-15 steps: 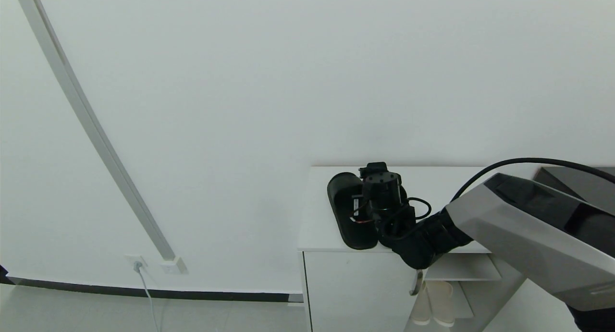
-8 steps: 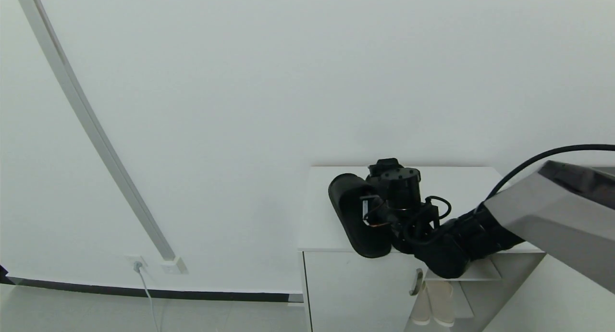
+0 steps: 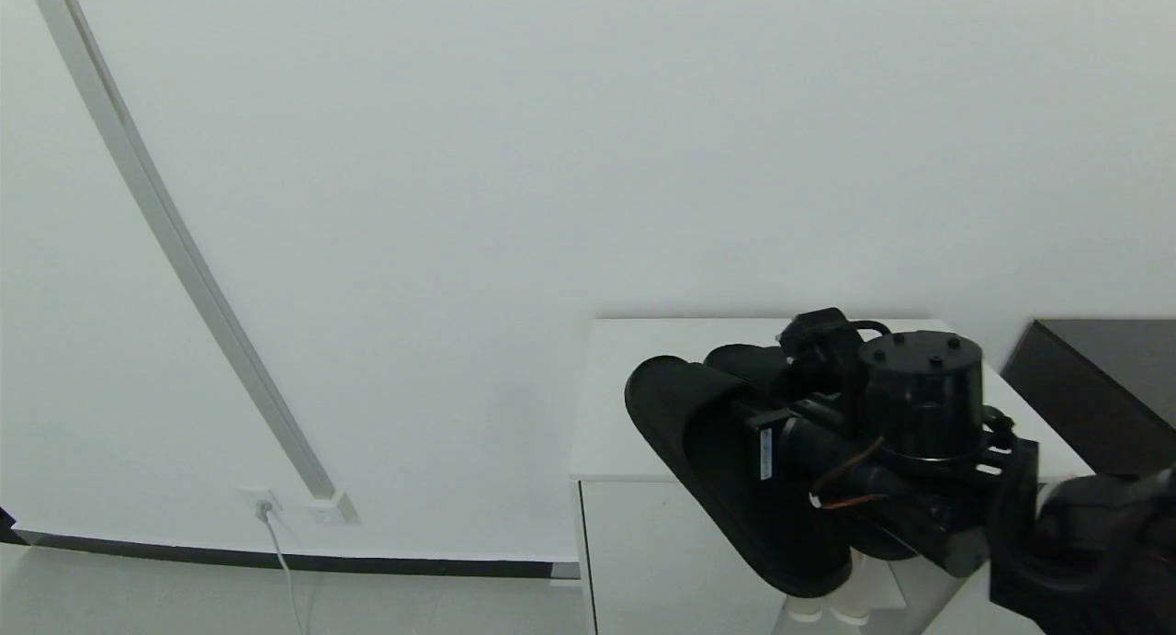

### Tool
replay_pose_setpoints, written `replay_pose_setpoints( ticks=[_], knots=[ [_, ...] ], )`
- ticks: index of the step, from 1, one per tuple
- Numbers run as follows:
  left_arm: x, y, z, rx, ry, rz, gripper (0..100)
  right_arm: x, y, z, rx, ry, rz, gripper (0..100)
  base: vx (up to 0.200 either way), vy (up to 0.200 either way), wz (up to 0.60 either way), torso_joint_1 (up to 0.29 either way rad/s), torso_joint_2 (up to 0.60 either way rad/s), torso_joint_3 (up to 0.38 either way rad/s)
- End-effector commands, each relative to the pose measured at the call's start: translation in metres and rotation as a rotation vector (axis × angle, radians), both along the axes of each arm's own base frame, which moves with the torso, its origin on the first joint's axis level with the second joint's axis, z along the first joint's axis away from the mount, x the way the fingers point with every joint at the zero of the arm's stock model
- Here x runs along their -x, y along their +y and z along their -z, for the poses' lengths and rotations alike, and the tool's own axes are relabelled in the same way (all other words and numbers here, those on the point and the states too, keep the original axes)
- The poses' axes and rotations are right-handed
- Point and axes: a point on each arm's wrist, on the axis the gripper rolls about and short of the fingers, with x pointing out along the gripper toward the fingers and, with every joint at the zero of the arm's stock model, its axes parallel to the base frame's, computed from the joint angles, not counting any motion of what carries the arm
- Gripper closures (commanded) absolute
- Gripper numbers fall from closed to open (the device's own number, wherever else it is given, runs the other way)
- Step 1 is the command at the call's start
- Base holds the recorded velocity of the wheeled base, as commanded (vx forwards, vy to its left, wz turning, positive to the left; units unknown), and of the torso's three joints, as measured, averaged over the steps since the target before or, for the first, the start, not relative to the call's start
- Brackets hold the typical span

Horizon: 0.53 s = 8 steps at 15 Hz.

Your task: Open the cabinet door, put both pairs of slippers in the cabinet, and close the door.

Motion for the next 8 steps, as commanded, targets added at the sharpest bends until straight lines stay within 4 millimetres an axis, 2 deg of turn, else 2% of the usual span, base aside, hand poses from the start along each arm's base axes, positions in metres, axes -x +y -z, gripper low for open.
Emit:
replay_pose_setpoints(
  ticks=[1, 3, 8],
  knots=[
    [0.000, 0.000, 0.000, -0.002, 0.001, -0.001, 100, 0.039, -0.018, -0.023, -0.040, -0.036, -0.062, 100, 0.000, 0.000, 0.00, 0.000, 0.00, 0.000],
    [0.000, 0.000, 0.000, -0.002, 0.001, 0.001, 100, 0.048, -0.017, -0.021, -0.016, -0.012, -0.086, 100, 0.000, 0.000, 0.00, 0.000, 0.00, 0.000],
    [0.000, 0.000, 0.000, 0.000, 0.001, 0.003, 100, 0.051, -0.014, -0.015, 0.013, 0.016, -0.103, 100, 0.000, 0.000, 0.00, 0.000, 0.00, 0.000]
  ],
)
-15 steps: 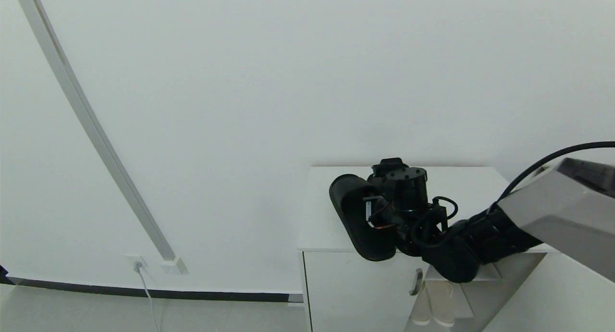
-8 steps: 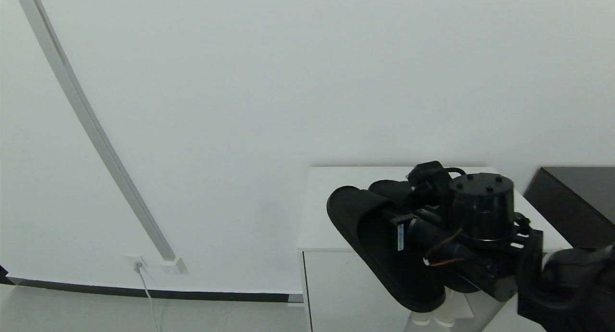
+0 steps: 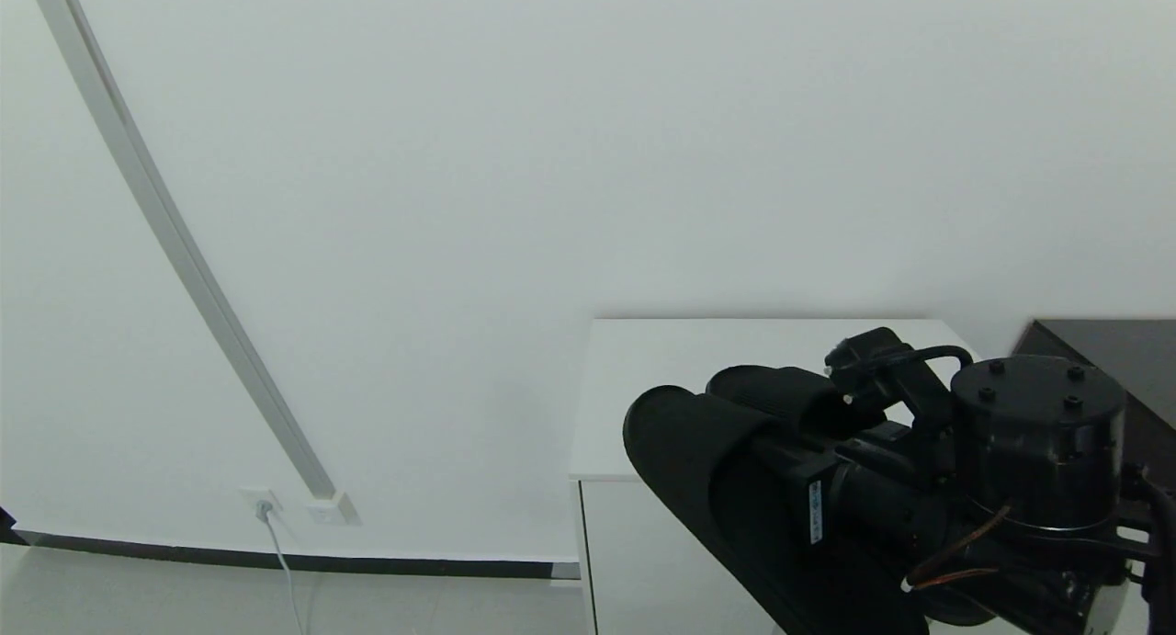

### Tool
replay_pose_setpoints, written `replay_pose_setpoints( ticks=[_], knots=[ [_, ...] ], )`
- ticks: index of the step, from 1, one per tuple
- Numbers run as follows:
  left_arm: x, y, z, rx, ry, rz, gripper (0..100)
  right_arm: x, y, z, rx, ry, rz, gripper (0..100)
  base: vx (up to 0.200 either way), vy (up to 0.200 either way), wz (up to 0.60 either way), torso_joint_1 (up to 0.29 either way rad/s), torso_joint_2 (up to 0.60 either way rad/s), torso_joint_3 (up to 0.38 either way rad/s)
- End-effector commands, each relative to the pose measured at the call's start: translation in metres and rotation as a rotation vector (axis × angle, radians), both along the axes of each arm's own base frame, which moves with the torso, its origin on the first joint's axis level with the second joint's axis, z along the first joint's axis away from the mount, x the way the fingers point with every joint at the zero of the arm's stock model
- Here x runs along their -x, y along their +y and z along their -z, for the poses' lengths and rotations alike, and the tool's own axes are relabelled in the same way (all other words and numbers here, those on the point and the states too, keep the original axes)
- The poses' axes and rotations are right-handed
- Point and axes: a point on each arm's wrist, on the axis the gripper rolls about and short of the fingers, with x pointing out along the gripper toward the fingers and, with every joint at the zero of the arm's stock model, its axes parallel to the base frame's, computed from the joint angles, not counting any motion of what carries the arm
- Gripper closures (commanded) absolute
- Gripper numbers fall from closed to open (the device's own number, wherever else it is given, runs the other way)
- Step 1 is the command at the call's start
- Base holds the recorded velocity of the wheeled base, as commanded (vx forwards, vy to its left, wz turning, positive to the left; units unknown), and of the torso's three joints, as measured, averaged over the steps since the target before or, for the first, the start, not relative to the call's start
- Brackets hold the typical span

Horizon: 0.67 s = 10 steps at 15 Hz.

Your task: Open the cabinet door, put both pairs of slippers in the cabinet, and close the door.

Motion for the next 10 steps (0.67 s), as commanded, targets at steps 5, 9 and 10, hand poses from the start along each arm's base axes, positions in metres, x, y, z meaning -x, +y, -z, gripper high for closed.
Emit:
replay_pose_setpoints(
  ticks=[5, 9, 10],
  knots=[
    [0.0000, 0.0000, -0.0005, 0.000, 0.000, 0.002, 100, 0.0027, 0.0014, 0.0031, 0.009, 0.008, -0.012, 100, -0.120, 0.000, 0.00, 0.007, 0.00, 0.001],
    [-0.0001, 0.0000, 0.0000, 0.001, 0.001, 0.002, 100, 0.0027, 0.0014, 0.0039, 0.012, 0.009, -0.012, 100, -0.200, 0.000, 0.00, -0.004, 0.00, 0.002],
    [-0.0001, 0.0000, 0.0000, 0.001, 0.001, 0.002, 100, 0.0021, 0.0020, 0.0049, 0.015, 0.011, -0.012, 100, -0.200, 0.000, 0.00, -0.002, 0.00, 0.002]
  ],
)
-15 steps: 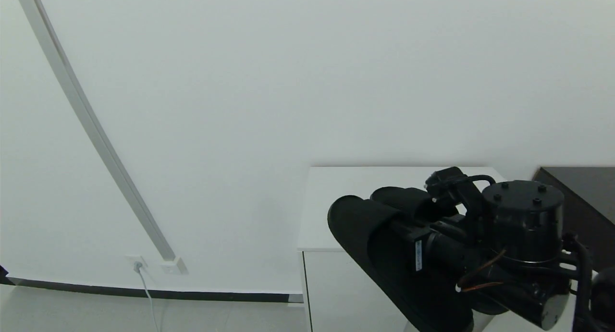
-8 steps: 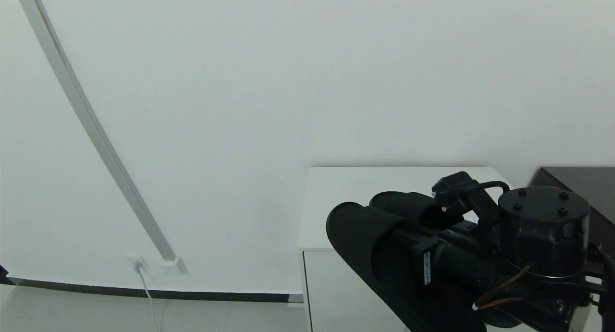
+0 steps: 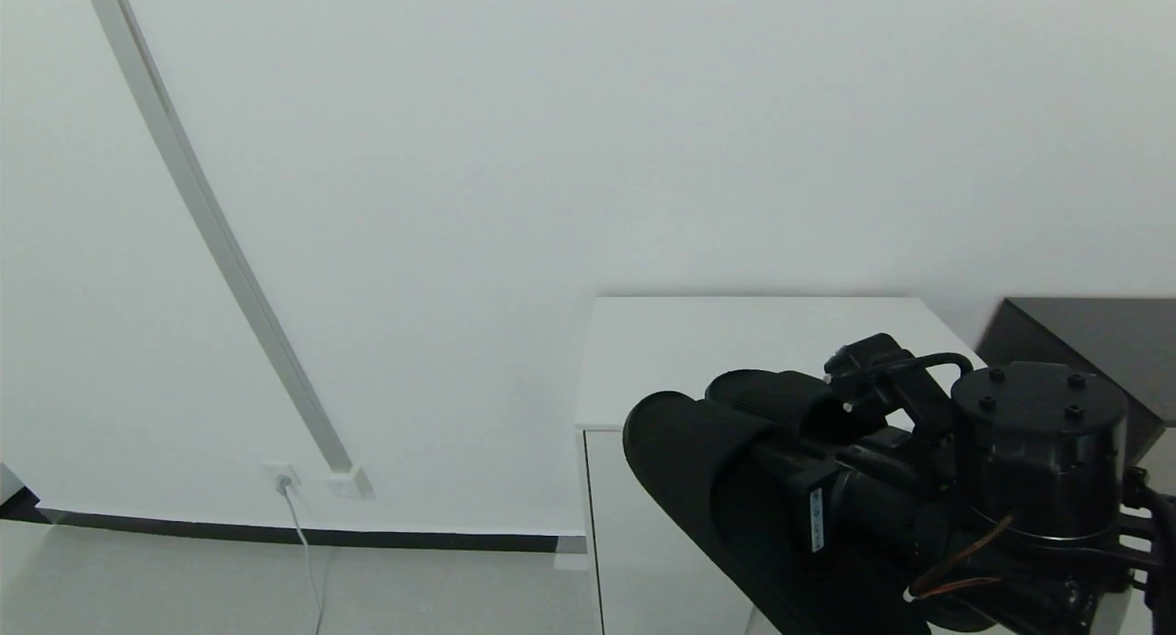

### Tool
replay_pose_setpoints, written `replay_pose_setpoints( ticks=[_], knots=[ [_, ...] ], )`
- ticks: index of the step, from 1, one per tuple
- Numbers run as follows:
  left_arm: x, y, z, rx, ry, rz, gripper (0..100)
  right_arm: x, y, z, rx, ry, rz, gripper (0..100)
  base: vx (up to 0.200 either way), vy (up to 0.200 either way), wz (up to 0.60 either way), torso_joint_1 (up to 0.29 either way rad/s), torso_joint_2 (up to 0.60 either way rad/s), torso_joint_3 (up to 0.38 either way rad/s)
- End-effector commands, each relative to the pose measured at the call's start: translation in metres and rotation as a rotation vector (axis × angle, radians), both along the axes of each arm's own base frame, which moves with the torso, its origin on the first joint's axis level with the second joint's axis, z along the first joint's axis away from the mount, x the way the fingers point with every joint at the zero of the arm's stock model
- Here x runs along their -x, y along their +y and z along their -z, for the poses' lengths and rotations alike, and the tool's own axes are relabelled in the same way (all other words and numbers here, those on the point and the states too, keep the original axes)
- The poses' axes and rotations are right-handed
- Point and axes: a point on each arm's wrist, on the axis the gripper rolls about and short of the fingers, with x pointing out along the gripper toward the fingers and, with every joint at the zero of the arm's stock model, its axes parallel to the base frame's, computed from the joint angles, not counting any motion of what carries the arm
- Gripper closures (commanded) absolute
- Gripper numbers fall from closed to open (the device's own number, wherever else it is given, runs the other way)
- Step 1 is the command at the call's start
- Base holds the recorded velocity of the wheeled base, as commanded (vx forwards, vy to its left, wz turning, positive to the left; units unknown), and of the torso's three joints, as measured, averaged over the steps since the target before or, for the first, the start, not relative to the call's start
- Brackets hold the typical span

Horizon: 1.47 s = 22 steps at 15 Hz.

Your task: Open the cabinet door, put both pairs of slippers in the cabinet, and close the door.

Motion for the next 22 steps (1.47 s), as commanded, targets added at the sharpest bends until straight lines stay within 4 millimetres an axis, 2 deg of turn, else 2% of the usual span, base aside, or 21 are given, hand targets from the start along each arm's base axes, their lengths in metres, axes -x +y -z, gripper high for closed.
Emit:
replay_pose_setpoints(
  ticks=[1, 16, 22],
  knots=[
    [-0.0001, 0.0000, 0.0001, 0.000, 0.002, -0.001, 100, -0.0007, 0.0019, 0.0033, 0.008, 0.009, -0.004, 100, -0.200, 0.000, 0.00, 0.002, 0.00, 0.007],
    [0.0000, 0.0000, -0.0003, 0.000, 0.000, -0.002, 100, 0.0004, 0.0067, 0.0074, 0.017, 0.018, -0.014, 100, 0.000, 0.000, 0.00, 0.000, 0.00, 0.000],
    [-0.0001, 0.0001, 0.0001, 0.000, 0.002, -0.004, 100, 0.0003, 0.0068, 0.0080, 0.020, 0.020, -0.014, 100, 0.000, -0.200, 0.00, 0.003, 0.00, 0.001]
  ],
)
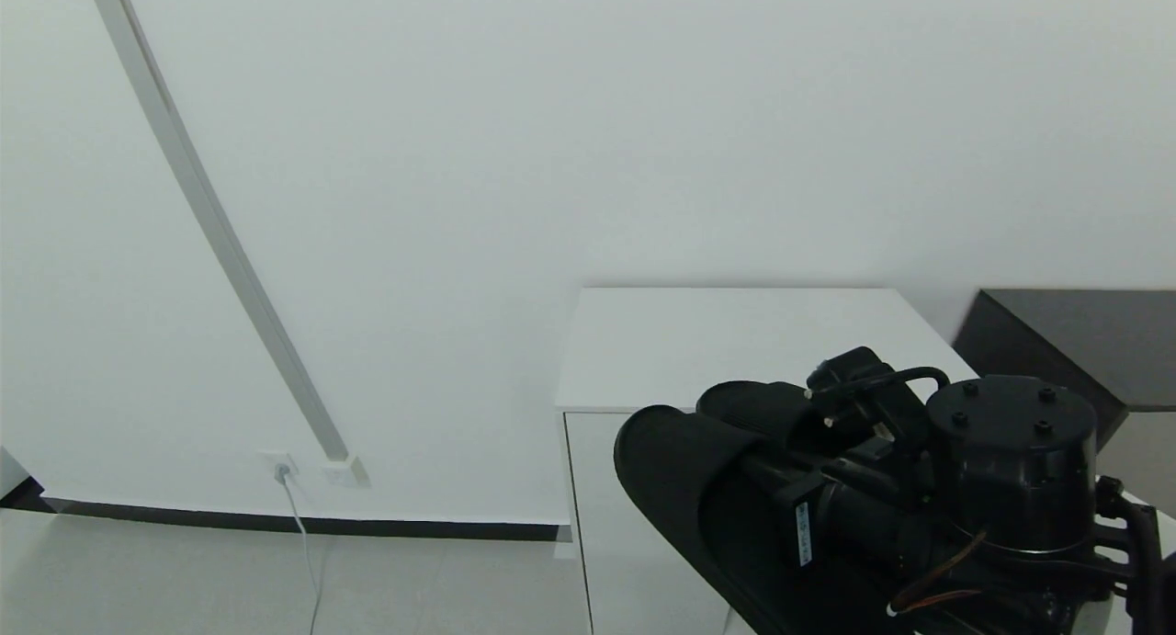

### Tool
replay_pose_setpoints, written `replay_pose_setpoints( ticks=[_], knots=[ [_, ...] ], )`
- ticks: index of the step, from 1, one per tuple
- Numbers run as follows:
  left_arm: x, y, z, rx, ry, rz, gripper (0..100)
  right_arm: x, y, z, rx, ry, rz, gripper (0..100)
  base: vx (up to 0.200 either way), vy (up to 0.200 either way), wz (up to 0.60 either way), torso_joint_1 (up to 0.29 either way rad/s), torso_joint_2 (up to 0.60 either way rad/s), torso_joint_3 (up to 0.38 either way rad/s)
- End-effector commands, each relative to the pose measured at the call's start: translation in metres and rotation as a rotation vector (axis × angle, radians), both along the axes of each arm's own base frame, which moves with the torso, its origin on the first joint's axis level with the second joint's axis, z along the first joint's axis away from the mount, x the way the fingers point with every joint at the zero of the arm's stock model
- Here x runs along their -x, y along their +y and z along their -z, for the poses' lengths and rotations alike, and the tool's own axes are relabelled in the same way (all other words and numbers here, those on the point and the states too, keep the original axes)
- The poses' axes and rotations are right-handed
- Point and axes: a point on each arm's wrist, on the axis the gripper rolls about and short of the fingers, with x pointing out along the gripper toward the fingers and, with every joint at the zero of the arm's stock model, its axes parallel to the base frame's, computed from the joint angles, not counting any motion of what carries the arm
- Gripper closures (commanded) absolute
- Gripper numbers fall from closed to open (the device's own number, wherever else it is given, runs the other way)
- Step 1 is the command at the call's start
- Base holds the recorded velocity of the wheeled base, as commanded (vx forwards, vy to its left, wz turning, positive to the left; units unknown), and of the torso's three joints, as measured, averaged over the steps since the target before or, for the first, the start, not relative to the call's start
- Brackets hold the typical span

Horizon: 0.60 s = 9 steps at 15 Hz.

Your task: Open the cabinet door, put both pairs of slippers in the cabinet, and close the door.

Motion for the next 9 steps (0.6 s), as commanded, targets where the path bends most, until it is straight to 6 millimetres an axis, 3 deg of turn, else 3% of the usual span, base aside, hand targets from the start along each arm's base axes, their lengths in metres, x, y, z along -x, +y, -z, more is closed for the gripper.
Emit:
replay_pose_setpoints(
  ticks=[1, 9],
  knots=[
    [-0.0001, 0.0000, 0.0001, 0.000, 0.002, 0.000, 100, 0.0000, 0.0006, 0.0008, 0.000, 0.002, -0.001, 100, 0.000, -0.200, 0.00, -0.007, 0.00, 0.007],
    [0.0000, 0.0000, -0.0003, -0.001, 0.001, 0.003, 100, -0.0010, 0.0018, 0.0040, 0.007, 0.012, -0.002, 100, 0.000, -0.200, 0.00, 0.001, 0.00, 0.002]
  ],
)
